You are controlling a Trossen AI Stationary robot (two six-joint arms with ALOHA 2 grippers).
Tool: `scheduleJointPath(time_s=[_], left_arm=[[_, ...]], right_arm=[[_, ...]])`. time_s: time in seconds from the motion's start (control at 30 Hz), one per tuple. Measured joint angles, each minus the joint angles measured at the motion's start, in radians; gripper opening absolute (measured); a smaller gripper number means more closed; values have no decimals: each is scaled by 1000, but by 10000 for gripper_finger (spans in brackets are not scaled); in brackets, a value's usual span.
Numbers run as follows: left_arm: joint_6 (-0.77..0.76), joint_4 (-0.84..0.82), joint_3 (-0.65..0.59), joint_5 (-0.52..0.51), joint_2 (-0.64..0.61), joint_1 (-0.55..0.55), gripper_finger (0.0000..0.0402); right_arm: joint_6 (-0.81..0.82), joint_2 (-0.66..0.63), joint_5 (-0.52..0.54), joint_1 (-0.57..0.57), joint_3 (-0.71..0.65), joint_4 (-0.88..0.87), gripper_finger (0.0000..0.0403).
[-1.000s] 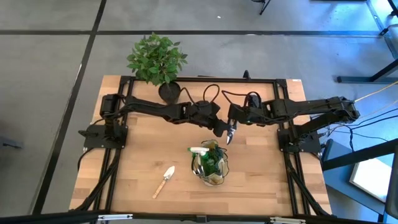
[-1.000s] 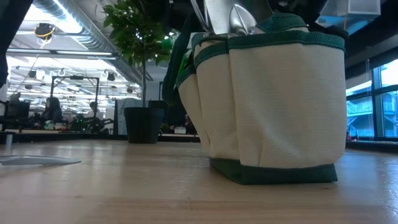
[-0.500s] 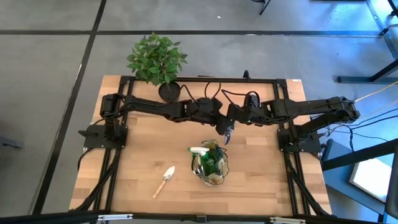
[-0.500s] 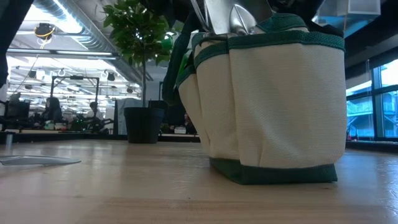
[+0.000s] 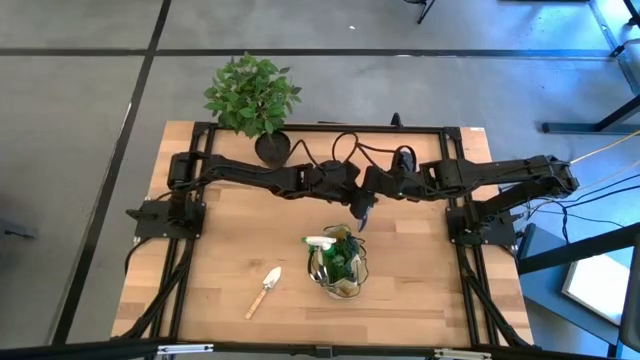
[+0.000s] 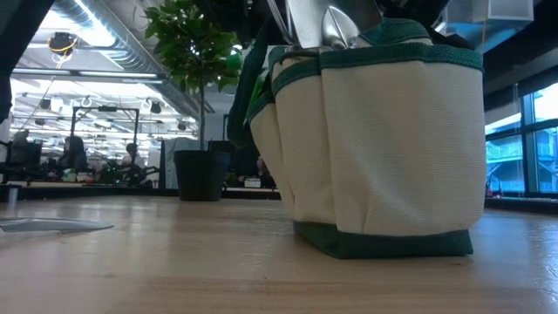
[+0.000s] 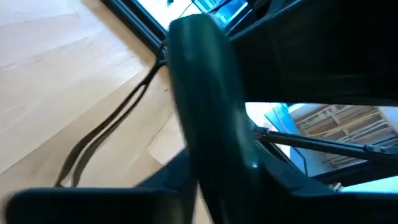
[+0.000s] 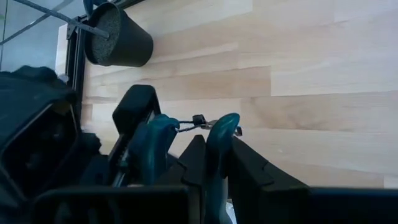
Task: Pick & Place Garden tools in Gardening bag
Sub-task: Put the green shear scissors into the brown gardening bag
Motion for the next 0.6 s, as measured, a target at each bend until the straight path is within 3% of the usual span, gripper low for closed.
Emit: scheduleJointPath(time_s=[0.07, 0.27, 0.4, 0.6], left_arm=[[18, -9, 0, 20, 0, 1, 61], [10, -52, 0, 87, -14, 14, 61], [43, -84, 0, 122, -45, -1, 61], [100, -130, 0, 76, -124, -19, 61]], right_arm=[[-19, 0, 7, 0, 0, -2, 40], [-119, -2, -19, -1, 0, 24, 48], [-178, -23, -87, 0, 1, 38, 119], [-257, -95, -117, 9, 2, 86, 210]])
